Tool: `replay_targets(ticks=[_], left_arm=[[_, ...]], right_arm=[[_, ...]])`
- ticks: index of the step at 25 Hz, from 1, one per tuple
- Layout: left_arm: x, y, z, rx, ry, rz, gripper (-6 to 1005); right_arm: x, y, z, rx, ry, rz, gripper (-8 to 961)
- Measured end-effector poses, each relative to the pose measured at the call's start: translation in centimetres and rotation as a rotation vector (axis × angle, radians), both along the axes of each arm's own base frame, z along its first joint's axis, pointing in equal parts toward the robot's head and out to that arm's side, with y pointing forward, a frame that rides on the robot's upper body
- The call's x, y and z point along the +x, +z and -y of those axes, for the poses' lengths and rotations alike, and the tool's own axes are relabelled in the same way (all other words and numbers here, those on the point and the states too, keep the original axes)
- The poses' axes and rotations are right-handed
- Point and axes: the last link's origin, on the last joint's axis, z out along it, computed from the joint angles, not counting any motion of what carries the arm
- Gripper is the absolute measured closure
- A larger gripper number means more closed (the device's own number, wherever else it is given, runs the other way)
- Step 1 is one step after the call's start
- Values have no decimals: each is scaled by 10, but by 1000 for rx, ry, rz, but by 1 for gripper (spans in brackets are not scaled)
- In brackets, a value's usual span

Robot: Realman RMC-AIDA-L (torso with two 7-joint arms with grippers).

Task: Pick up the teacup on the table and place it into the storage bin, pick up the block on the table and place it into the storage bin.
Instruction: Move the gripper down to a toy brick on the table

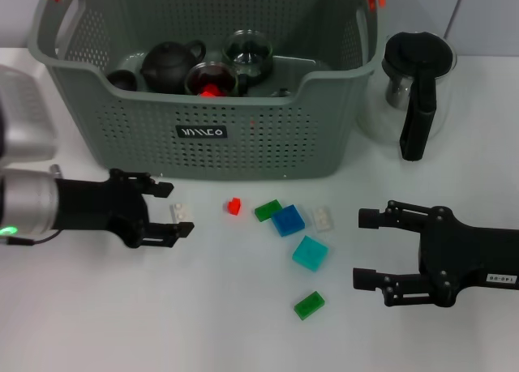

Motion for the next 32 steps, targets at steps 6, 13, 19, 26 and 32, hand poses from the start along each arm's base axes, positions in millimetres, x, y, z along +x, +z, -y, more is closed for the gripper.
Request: replay_targets(ticks=[6,13,19,26,32], left_arm=[[-2,-16,-18,9,39,-36,266],[-2,-23,-23,30,98,-43,266],[-5,-26,-24,26,122,-57,267],[-9,-34,-24,21,126,-97,268],[-7,-38,-22,1,123,-91,268]], right_arm=[[1,1,1,3,-5,-4,42],[2,1,2,2,-8,-7,42],[2,2,2,5,-10,-6,43],[3,2,2,6,-10,-5,43],[3,2,3,7,-10,-4,42]])
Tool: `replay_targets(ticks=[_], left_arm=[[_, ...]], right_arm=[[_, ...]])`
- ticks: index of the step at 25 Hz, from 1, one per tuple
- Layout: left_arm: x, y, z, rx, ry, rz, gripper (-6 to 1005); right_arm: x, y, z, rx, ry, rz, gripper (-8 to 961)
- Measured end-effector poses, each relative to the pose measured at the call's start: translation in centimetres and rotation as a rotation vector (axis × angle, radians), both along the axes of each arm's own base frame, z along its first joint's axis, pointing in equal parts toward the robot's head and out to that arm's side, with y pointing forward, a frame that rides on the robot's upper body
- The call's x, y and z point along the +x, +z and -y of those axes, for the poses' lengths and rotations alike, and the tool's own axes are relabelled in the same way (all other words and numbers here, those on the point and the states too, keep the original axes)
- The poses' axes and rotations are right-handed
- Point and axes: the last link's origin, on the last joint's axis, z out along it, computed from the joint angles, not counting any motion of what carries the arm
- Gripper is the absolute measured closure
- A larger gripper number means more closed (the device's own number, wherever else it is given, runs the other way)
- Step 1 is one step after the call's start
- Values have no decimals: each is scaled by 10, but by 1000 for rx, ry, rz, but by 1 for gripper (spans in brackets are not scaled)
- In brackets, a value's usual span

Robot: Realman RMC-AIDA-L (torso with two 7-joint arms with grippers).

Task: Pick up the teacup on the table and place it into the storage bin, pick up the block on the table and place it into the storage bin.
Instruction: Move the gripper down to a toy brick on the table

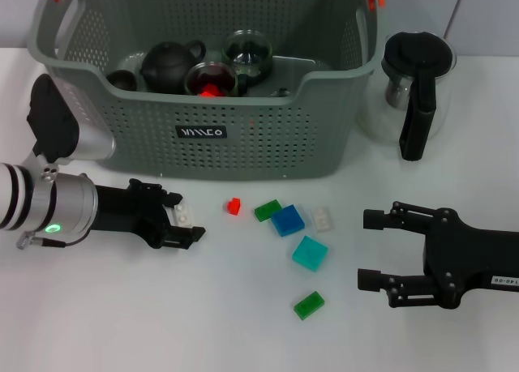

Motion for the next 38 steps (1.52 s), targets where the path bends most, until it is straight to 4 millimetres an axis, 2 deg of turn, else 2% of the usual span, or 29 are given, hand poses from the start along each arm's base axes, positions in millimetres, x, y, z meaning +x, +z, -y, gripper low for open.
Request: replay_targets(ticks=[11,31,34,38], left_arm=[[8,1,9,-68,-31,30,269],[2,0,6,-25,-65,-9,271],[2,-1,6,-28,-66,-9,344],[3,-1,6,-27,-65,-7,362]], right_arm=[[1,1,0,4,4,3,43],[1,4,-3,20,-3,-2,42],[1,4,-3,19,-1,-2,42],[1,4,-3,19,-1,-2,42]])
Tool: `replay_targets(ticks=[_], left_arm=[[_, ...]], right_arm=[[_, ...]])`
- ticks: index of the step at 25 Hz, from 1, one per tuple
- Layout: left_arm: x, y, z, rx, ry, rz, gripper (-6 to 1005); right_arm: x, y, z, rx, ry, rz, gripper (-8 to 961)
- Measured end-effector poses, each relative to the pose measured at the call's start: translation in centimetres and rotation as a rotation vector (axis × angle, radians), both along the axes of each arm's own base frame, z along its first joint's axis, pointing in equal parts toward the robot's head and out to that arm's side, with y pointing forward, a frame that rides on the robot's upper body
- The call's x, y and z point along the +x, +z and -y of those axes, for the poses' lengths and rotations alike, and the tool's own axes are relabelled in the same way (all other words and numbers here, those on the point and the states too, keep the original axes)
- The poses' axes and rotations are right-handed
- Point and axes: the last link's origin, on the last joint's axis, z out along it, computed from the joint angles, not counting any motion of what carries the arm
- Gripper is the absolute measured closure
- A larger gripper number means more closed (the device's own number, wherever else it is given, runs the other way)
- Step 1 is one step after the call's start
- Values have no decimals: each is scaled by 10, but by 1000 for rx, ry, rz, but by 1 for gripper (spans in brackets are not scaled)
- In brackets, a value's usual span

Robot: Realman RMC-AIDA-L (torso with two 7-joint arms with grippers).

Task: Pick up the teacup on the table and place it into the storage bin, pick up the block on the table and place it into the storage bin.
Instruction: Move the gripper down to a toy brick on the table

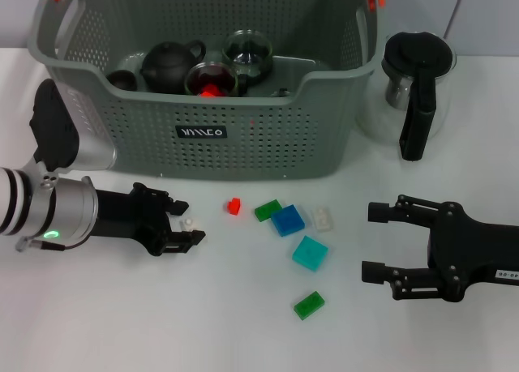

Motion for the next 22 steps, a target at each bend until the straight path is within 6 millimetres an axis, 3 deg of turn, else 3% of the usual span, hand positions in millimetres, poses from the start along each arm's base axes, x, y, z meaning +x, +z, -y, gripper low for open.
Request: replay_targets(ticks=[7,17,22], left_arm=[[3,1,-2,-6,4,3,580],[3,3,-4,-3,24,6,688],[4,5,-4,-2,33,14,692]], right_arm=[[0,0,0,0,-1,0,42],[1,0,1,-1,-2,-1,42],[1,0,1,-1,-2,-1,42]])
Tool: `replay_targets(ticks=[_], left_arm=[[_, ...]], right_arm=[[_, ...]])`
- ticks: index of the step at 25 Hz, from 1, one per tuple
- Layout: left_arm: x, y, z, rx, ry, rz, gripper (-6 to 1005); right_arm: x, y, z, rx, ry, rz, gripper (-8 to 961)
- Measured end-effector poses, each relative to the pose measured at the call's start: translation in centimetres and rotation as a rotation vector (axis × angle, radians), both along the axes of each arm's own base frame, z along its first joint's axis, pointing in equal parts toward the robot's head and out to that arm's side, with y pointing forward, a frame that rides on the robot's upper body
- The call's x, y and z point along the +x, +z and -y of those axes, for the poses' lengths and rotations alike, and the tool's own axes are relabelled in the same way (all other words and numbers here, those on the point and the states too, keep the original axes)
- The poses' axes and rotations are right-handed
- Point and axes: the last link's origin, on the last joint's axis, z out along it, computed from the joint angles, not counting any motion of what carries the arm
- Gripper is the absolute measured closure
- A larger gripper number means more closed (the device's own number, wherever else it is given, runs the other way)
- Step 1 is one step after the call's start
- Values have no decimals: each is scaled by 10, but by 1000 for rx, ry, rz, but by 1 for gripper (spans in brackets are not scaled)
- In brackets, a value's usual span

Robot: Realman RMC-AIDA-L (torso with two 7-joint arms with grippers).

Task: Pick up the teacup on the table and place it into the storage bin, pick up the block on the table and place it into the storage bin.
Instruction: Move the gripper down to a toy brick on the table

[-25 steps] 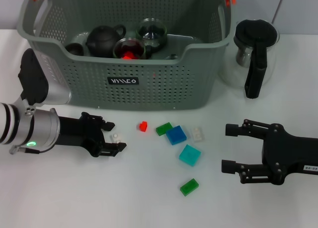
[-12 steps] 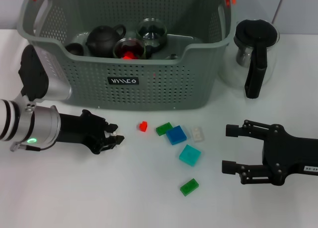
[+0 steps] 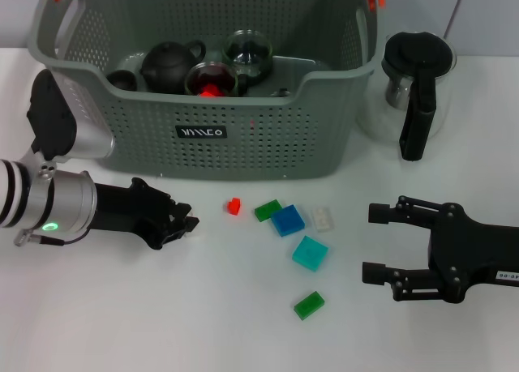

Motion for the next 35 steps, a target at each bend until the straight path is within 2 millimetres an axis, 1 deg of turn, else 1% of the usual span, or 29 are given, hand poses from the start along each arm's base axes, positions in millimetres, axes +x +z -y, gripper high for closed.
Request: replay_targets(ticks=[1,4,9,14,16,22,25,31,35], left_arm=[[0,0,0,0,0,0,693],[0,0,1,-2,0,-1,802],[1,4,2,3,-2,14,890],[7,15,7,-4,-31,59,865],[8,14,7,-4,-41,51,825],[8,1,8,-29,-102,6,704],[9,-2,6,-27,-120,-13,644],[9,-1,3,-13,-149,-30,438],[8,-2,3,-9,-167,-42,421]], right_arm=[[0,0,0,0,0,0,42],[0,0,0,0,0,0,42],[0,0,0,0,-1,0,42],[0,0,1,-1,-1,1,42],[0,-1,1,-1,0,0,42],[0,-1,1,-1,0,0,42],[0,-1,1,0,0,0,42],[1,-1,0,2,-3,3,42],[0,-1,0,4,-3,2,42]])
